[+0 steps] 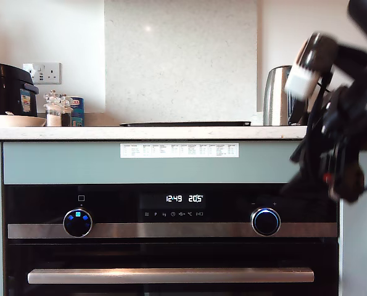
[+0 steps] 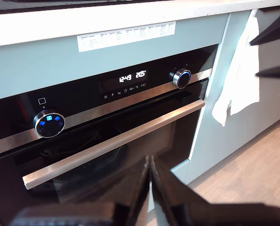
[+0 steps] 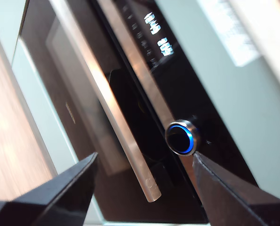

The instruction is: Switch the oven temperature to 180 degrees by turning the right rotary switch until the correct number is selected

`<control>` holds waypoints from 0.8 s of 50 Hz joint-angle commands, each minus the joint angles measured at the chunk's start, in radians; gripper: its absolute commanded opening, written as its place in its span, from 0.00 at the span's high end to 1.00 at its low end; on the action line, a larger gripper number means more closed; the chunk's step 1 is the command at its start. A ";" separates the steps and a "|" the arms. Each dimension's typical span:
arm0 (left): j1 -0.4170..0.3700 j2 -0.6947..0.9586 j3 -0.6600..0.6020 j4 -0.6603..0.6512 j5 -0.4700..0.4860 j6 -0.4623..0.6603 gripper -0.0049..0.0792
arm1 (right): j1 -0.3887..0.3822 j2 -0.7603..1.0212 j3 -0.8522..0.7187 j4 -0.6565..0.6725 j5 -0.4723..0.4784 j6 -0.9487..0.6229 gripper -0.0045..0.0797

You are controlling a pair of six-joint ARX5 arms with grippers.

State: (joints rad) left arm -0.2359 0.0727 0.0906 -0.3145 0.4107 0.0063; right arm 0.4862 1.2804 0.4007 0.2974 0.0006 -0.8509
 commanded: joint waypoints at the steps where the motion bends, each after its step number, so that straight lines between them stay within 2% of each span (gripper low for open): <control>1: -0.002 0.000 -0.001 0.007 -0.001 0.003 0.97 | 0.001 0.048 0.012 0.026 0.006 -0.062 0.25; 16: -0.002 0.000 -0.001 0.007 -0.002 0.002 0.97 | -0.003 0.288 0.020 0.266 0.138 -0.254 0.25; 25: -0.002 0.000 -0.001 0.007 -0.009 0.002 0.97 | -0.005 0.413 0.021 0.415 0.175 -0.303 0.25; 40: -0.002 0.000 -0.001 0.007 -0.030 0.002 0.97 | -0.063 0.500 0.067 0.571 0.081 -0.228 0.25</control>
State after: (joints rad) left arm -0.2359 0.0727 0.0906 -0.3145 0.3832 0.0063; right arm 0.4431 1.7767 0.4450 0.8356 0.0994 -1.1000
